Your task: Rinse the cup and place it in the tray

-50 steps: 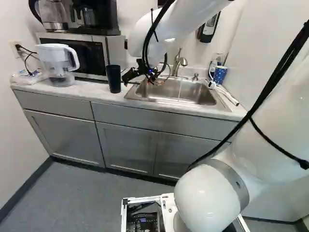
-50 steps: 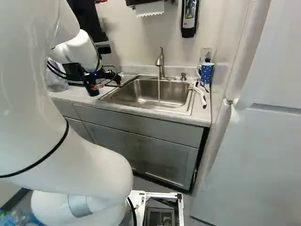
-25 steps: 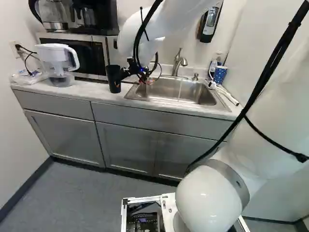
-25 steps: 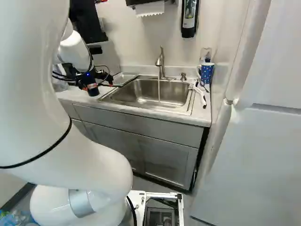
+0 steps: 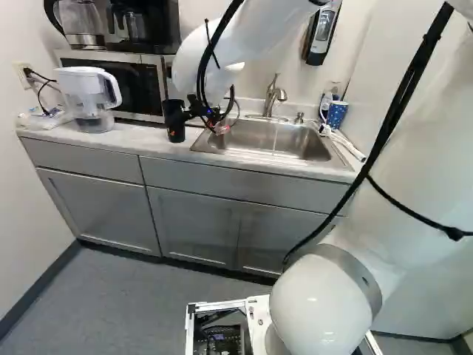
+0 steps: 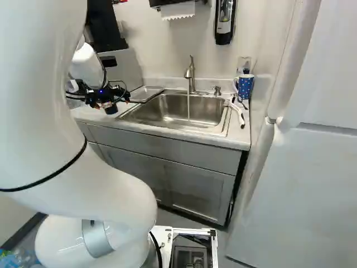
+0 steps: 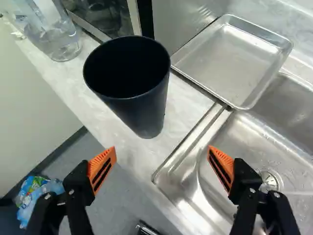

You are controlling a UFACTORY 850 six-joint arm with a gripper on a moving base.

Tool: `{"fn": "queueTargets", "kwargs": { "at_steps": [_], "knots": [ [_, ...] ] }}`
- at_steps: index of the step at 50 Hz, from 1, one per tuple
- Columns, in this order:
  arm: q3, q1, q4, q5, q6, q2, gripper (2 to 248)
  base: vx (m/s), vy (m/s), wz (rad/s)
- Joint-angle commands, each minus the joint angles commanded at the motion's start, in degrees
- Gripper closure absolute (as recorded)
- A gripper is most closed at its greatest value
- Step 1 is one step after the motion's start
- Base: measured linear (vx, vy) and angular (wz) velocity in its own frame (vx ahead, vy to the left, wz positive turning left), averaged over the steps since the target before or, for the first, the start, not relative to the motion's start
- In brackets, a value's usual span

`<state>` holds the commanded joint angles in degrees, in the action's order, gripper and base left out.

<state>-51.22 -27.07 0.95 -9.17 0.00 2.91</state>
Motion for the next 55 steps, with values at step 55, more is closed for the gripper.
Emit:
{"fn": "queueTargets", "kwargs": {
  "at_steps": [55],
  "knots": [
    [4.4,-2.9,0.0,21.3,0.0,-3.0,3,0.0,0.0,0.0]
  ]
}}
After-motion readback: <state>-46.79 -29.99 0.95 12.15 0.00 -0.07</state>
